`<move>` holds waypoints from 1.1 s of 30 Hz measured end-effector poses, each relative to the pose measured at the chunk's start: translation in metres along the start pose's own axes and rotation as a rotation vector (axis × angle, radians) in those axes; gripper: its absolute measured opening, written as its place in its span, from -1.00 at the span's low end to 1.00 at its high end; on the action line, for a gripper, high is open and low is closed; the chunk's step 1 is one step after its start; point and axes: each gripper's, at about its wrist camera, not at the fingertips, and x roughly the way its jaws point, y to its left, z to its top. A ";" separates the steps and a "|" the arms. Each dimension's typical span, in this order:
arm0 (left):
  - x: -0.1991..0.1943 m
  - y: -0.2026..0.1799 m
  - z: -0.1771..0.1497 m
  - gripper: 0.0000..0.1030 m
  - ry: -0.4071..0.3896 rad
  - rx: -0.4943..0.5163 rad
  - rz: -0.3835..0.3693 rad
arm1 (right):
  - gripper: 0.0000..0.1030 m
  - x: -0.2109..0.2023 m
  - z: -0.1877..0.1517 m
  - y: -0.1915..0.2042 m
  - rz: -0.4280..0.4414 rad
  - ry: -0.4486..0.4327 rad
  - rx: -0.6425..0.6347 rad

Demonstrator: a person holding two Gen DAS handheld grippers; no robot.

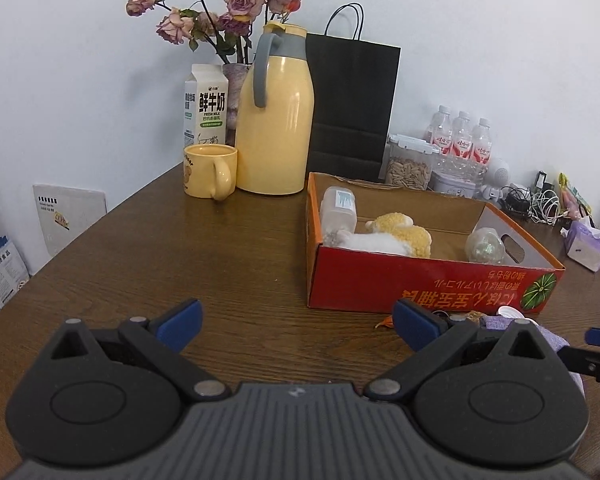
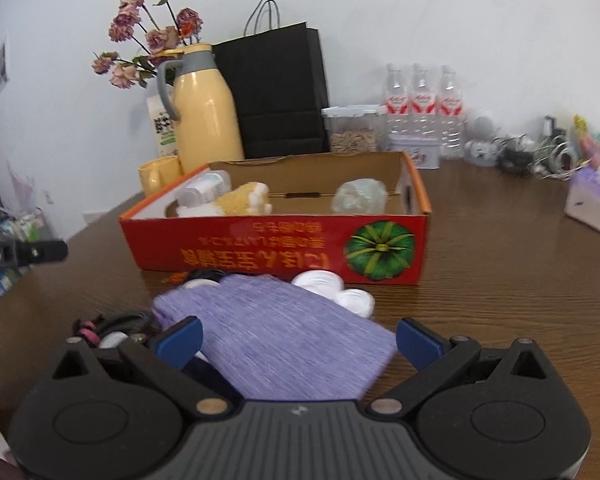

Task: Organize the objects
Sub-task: 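Move the right gripper to the lavender cloth pouch and close on it, then lift the lavender pouch with the right gripper while the left gripper grasps the black braided cable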

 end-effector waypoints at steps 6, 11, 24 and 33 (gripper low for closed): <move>-0.003 0.003 -0.002 1.00 0.002 -0.006 0.000 | 0.99 0.034 0.004 0.005 0.011 0.054 0.025; -0.001 0.007 -0.004 1.00 0.012 -0.012 0.005 | 0.58 0.032 0.001 0.007 0.017 0.037 0.029; 0.001 0.003 -0.009 1.00 0.028 -0.012 -0.009 | -0.34 0.023 -0.002 0.004 0.032 0.008 0.050; -0.002 0.000 -0.015 1.00 0.048 -0.002 -0.021 | -0.92 0.017 -0.007 0.005 0.041 -0.033 0.041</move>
